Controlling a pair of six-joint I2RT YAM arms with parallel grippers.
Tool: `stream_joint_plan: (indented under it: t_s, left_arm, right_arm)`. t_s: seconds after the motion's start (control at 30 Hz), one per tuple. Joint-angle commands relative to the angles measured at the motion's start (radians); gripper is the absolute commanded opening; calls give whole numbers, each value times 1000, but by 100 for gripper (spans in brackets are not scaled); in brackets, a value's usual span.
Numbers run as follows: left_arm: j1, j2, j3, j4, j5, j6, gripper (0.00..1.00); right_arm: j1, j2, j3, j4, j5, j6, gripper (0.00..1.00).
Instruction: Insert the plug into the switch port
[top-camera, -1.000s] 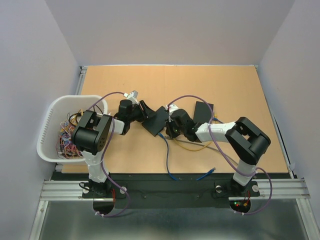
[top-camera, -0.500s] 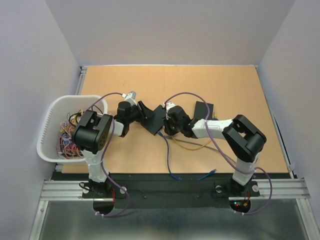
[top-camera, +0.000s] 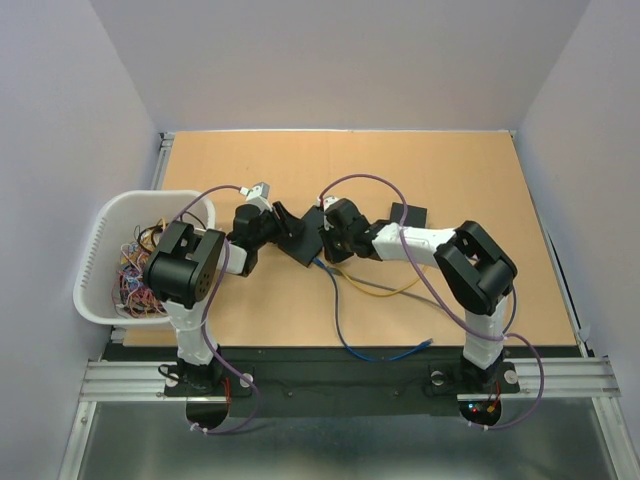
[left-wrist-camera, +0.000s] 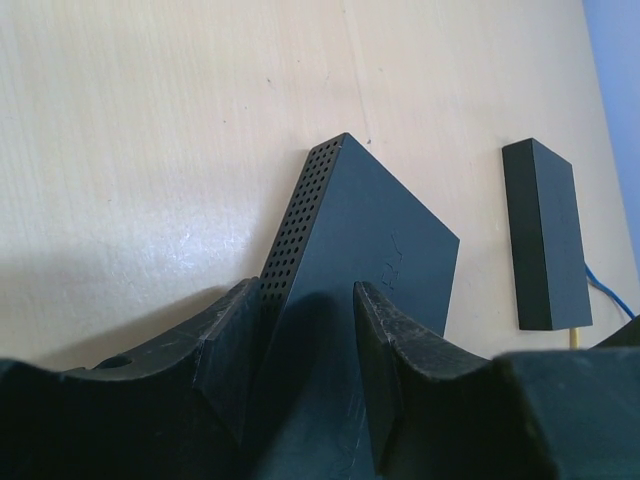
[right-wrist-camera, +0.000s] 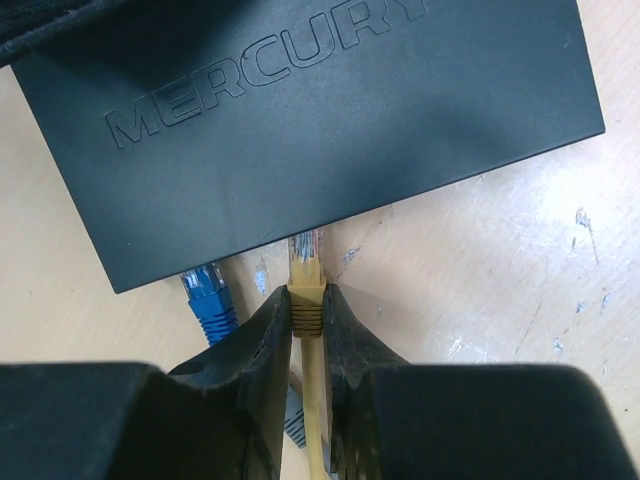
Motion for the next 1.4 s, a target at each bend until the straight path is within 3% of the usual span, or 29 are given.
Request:
stream_joint_plan:
  t_s: [0.0, 0.73, 1.03, 1.2, 1.37]
  left_arm:
    - [-53, -41, -27, -75, 148, 1, 52]
    - [-177, -59, 3, -158, 96, 79, 51]
    - [-212, -55, -15, -156, 80, 84, 51]
    - [-217, -56, -31, -141, 83, 88, 50]
    - [-218, -50, -26, -135, 105, 94, 48]
  right_arm:
    - [18, 40, 69, 70, -134, 11, 0]
    - [7, 52, 267, 26, -115, 18, 0]
    - [8, 28, 213, 154, -118, -19, 0]
    - [7, -60, 107, 330, -169, -62, 1]
    - [7, -52, 104, 338, -290, -169, 0]
